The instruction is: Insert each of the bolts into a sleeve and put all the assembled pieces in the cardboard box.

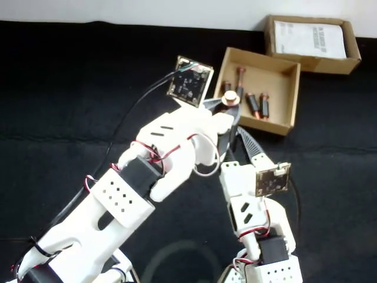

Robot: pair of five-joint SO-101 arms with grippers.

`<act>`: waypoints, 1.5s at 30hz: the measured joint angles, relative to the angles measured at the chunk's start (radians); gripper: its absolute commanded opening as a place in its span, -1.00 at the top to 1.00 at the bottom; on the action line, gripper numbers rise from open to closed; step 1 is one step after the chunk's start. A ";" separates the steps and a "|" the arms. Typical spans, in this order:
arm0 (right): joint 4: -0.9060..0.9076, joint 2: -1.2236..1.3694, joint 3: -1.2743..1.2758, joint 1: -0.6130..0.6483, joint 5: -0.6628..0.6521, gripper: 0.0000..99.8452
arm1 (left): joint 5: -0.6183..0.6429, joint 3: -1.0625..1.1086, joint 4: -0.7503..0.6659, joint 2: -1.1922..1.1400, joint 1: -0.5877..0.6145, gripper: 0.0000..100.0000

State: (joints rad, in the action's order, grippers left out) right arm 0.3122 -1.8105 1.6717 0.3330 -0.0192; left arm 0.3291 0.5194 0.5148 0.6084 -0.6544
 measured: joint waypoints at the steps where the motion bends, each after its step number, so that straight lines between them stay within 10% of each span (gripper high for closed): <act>1: 0.000 0.000 0.000 0.000 0.000 0.99 | 0.000 0.000 0.000 0.000 0.000 0.98; 16: 0.000 0.000 0.000 -0.003 0.000 0.99 | -0.003 0.184 -0.233 -0.002 0.031 0.98; 45: 0.000 0.000 0.000 0.000 0.000 0.99 | -0.080 0.006 -0.058 -0.002 0.025 0.98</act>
State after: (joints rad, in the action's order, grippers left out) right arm 0.3122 -1.8105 1.6717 0.3330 -0.0192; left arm 0.2493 0.5255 0.4565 0.6068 -0.6299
